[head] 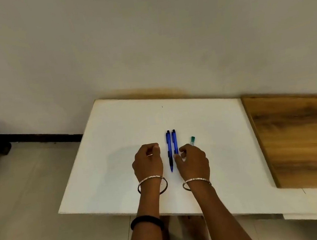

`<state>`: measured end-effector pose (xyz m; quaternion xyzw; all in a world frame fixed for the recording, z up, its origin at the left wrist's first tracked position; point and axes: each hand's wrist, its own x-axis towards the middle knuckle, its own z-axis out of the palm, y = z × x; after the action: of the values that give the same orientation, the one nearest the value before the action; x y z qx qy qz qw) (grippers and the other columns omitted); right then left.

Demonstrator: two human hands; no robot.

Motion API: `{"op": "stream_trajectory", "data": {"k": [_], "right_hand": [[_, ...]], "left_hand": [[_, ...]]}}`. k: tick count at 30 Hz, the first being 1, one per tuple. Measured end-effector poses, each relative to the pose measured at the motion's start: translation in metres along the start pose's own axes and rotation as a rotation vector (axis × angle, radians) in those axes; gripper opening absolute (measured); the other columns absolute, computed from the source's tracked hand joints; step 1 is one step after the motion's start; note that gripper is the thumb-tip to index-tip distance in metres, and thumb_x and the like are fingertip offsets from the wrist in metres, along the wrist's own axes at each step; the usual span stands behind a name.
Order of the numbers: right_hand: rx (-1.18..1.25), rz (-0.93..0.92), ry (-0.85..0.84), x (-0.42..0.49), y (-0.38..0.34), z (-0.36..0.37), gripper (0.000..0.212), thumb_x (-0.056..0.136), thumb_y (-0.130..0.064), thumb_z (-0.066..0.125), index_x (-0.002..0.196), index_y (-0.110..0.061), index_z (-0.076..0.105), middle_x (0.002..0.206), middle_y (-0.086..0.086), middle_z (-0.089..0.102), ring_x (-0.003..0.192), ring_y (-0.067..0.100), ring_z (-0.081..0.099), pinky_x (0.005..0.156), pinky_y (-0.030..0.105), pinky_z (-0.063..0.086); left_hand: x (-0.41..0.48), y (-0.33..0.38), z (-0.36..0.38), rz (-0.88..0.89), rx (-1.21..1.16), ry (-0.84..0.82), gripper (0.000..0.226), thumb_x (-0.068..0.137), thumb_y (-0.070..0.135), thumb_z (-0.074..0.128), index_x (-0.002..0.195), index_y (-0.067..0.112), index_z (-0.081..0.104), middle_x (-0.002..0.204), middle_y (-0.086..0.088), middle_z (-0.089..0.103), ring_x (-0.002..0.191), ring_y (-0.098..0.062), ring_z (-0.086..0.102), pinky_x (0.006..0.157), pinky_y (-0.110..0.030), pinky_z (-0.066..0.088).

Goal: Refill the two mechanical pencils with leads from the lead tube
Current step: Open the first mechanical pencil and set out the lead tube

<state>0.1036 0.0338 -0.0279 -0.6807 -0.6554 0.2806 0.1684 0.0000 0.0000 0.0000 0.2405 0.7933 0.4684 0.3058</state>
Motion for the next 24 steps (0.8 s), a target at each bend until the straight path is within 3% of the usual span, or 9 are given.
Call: {"op": "stream_trajectory", "data": {"k": [3, 8, 14, 19, 24], "right_hand": [[-0.088, 0.027, -0.017, 0.011, 0.001, 0.002, 0.034, 0.086, -0.04, 0.068, 0.112, -0.018, 0.063, 0.108, 0.001, 0.065, 0.097, 0.017, 0.064, 0.081, 0.027, 0.051], [-0.162, 0.113, 0.044, 0.019, -0.001, 0.008, 0.025, 0.083, -0.04, 0.07, 0.091, -0.018, 0.065, 0.09, -0.001, 0.068, 0.068, 0.01, 0.053, 0.061, 0.02, 0.04], [-0.193, 0.165, 0.052, 0.017, -0.004, 0.01, 0.028, 0.079, -0.044, 0.07, 0.081, -0.016, 0.066, 0.075, 0.0, 0.066, 0.059, 0.012, 0.055, 0.049, 0.019, 0.033], [0.062, 0.107, 0.168, 0.015, -0.005, -0.01, 0.025, 0.069, -0.039, 0.076, 0.064, -0.024, 0.057, 0.054, -0.015, 0.052, 0.047, 0.002, 0.048, 0.045, 0.014, 0.031], [0.37, -0.003, 0.063, 0.015, -0.003, -0.024, 0.011, 0.066, -0.025, 0.079, 0.068, -0.022, 0.069, 0.062, -0.012, 0.066, 0.057, 0.004, 0.062, 0.055, 0.015, 0.046]], "left_hand": [[0.009, 0.0, 0.007, 0.04, 0.027, 0.022, 0.018, 0.09, 0.024, 0.058, 0.098, 0.014, 0.07, 0.096, -0.004, 0.072, 0.09, -0.019, 0.065, 0.076, -0.024, 0.044], [0.019, 0.002, 0.022, 0.072, 0.061, 0.015, 0.016, 0.09, 0.023, 0.057, 0.097, 0.015, 0.069, 0.097, -0.002, 0.072, 0.084, -0.013, 0.061, 0.074, -0.022, 0.044], [0.029, -0.001, 0.027, 0.092, 0.11, 0.026, 0.018, 0.091, 0.024, 0.057, 0.1, 0.013, 0.07, 0.099, -0.003, 0.072, 0.085, -0.011, 0.06, 0.075, -0.023, 0.045], [0.028, 0.0, 0.03, 0.071, 0.033, -0.042, 0.019, 0.091, 0.028, 0.057, 0.098, 0.015, 0.068, 0.098, -0.005, 0.072, 0.089, -0.021, 0.068, 0.084, -0.037, 0.056], [0.024, 0.007, 0.031, -0.035, -0.148, -0.244, 0.027, 0.09, 0.038, 0.056, 0.091, 0.014, 0.07, 0.087, -0.008, 0.073, 0.084, -0.024, 0.07, 0.081, -0.046, 0.058]]}}
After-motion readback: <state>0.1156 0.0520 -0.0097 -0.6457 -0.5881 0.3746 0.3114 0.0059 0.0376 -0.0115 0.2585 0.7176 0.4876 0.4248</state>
